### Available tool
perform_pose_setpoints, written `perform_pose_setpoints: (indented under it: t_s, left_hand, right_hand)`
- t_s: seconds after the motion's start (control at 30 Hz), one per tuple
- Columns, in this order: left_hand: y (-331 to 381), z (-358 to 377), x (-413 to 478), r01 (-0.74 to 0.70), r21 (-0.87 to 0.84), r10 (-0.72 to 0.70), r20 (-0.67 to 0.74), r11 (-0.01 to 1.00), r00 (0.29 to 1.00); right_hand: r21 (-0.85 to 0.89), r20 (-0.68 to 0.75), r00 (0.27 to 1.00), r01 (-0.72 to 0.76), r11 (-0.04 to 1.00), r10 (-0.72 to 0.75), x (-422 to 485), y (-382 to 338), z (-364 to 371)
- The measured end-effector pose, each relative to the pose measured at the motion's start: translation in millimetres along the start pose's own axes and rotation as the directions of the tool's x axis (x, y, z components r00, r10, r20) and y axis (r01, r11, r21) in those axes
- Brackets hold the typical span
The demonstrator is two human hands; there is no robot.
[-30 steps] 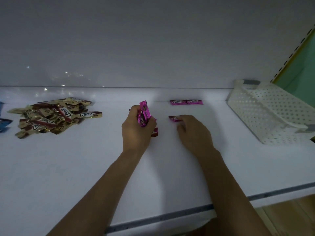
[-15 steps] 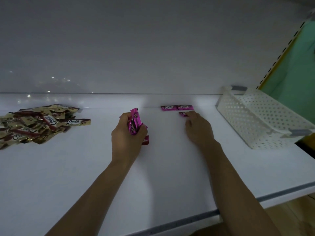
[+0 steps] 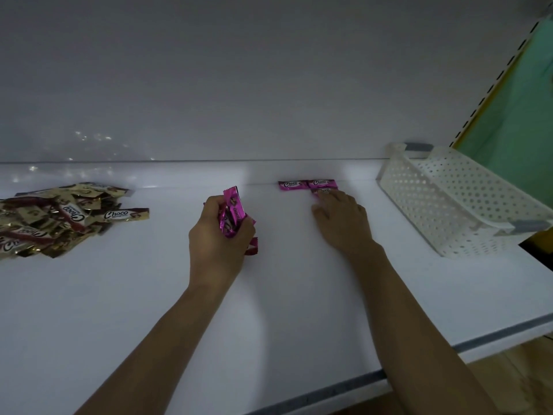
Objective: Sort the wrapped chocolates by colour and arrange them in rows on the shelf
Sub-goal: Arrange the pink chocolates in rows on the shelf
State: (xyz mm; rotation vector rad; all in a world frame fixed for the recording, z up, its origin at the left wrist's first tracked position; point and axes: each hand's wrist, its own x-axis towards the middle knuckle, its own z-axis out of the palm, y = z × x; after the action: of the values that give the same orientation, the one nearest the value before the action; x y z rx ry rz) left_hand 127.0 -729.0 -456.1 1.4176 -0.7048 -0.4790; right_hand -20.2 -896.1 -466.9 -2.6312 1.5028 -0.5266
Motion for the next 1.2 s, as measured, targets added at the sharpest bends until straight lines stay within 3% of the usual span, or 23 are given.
perform_pose_setpoints:
  t_s: [0.37,0.5,0.57,0.63,0.67,0.77,0.93,1.1,1.2]
  left_hand:
    - [-0.7,-0.2,-0.3,-0.02,0.026,0.02,0.007,0.999,1.0]
    - [-0.1,0.2,-0.3,-0.019,0.039,0.018,0.016,0.999,1.0]
    - [1.5,-0.6,-0.9,-0.027,0.036,0.026,0.015,0.999,1.0]
    - [2.0,-1.7,-1.1,-0.058,0.032,0.058,0.001,0.998,0.998]
    - [2.4,-2.6,-1.0,-0.069,0.027,0.07,-0.012,0.997,0.998]
    - [2.2,-5.7,0.3,-0.033,-0.056,0.03,-0.046,0.998,0.998]
    - [1.9,-6.1,1.4,-0.013,-0.13,-0.001,-0.102,0.991,0.995]
    - [1.2,-2.7,1.6,-0.055,-0.113,0.039,-0.143,0.992,0.989]
    - [5.7,-2.0,-0.4,-0.066,-0.109,0.052,-0.133,0.992,0.99]
  right_hand:
    - [0.049,0.014,1.0,-0.023,0.999,0.023,2.3,4.8,4.7]
    - [0.129,-0.155,0.988,0.019,0.991,0.001,-1.9,-7.3,-0.2]
    - [0.441,-0.146,0.989,0.057,0.895,0.009,-12.9,-33.2,-11.5]
    - [0.802,0.1,0.991,-0.03,0.597,-0.085,-29.3,-65.9,-27.2]
    - [0.858,0.199,0.964,-0.084,0.507,-0.178,-36.1,-77.9,-31.7]
    - [0.864,0.281,0.892,-0.075,0.498,-0.354,-47.7,-96.9,-33.2]
    - [0.92,0.275,0.879,-0.123,0.372,-0.39,-46.6,-92.7,-30.0]
    - [0.923,0.215,0.937,-0.103,0.371,-0.275,-38.7,-72.0,-35.8]
    - [0.899,0.141,0.976,-0.056,0.435,-0.167,-34.0,-61.1,-35.5]
